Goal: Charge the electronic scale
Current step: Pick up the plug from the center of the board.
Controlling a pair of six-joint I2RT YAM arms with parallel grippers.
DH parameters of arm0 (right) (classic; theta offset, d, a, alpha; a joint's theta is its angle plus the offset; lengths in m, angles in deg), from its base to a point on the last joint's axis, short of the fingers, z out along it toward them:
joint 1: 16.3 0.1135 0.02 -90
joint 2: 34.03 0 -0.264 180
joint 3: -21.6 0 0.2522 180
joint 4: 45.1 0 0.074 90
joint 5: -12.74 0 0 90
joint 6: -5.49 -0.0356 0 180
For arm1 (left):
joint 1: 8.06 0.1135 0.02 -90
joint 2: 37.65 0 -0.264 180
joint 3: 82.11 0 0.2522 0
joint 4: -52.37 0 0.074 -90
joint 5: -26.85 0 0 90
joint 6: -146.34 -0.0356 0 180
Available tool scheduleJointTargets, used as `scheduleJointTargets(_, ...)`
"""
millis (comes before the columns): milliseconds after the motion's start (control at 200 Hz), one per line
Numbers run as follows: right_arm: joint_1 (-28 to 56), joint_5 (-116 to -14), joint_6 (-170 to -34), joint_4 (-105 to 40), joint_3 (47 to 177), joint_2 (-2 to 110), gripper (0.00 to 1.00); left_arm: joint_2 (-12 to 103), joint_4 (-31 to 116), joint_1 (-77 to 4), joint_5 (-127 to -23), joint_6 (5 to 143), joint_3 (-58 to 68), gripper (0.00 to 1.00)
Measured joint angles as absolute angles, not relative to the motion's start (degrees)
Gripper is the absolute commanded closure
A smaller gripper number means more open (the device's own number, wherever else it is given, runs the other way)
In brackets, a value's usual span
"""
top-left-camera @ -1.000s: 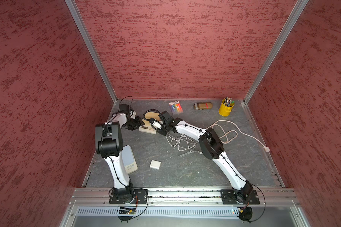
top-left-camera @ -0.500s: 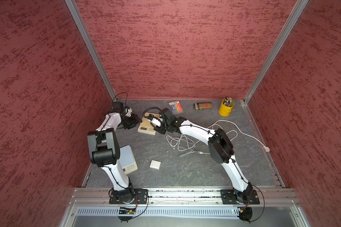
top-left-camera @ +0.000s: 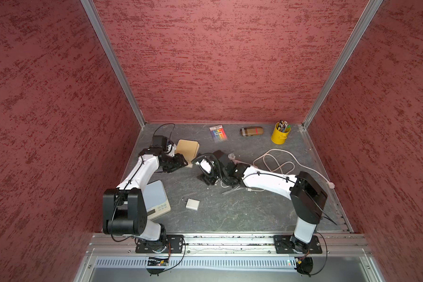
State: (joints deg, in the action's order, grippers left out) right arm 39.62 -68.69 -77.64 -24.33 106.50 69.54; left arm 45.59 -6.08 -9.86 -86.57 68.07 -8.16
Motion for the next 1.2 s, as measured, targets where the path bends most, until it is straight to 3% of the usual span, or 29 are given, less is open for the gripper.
scheduleJointTargets(35, 41.26, -68.64, -77.95, -25.03, 103.79, 68.88, 0.03, 44.48, -6.54, -11.02, -86.02, 68.66, -9.58, 0.39)
scheduleJointTargets(55, 42.2, -68.62, -78.27, -25.56, 102.32, 68.64, 0.01, 43.82, -6.8, -11.44, -85.82, 69.05, -10.37, 0.39)
scheduleJointTargets(215, 47.6, -67.75, -77.2, -27.28, 96.25, 68.66, 0.01, 40.59, -7.5, -11.29, -83.64, 71.21, -14.59, 0.39)
scheduleJointTargets(656, 48.6, -67.09, -69.92, -29.6, 102.17, 78.54, 0.04, 39.54, -6.91, -9.93, -82.5, 72.28, -17.65, 0.38)
scheduleJointTargets(862, 48.65, -66.78, -67.45, -29.56, 104.64, 82.54, 0.19, 39.45, -6.74, -6.67, -83.64, 71.04, -17.65, 0.38)
scheduleJointTargets(1007, 48.65, -66.35, -65.79, -29.51, 105.3, 82.98, 0.37, 38.64, -6.32, -5.56, -84.93, 70.03, -17.69, 0.38)
scheduleJointTargets(1132, 48.65, -65.76, -64.22, -29.36, 105.3, 82.98, 0.65, 37.27, -5.58, -4.51, -86.33, 69.12, -17.95, 0.38)
scheduleJointTargets(1202, 48.65, -65.65, -63.78, -29.32, 105.3, 82.96, 0.69, 36.39, -4.79, -3.79, -87.14, 68.48, -18.11, 0.38)
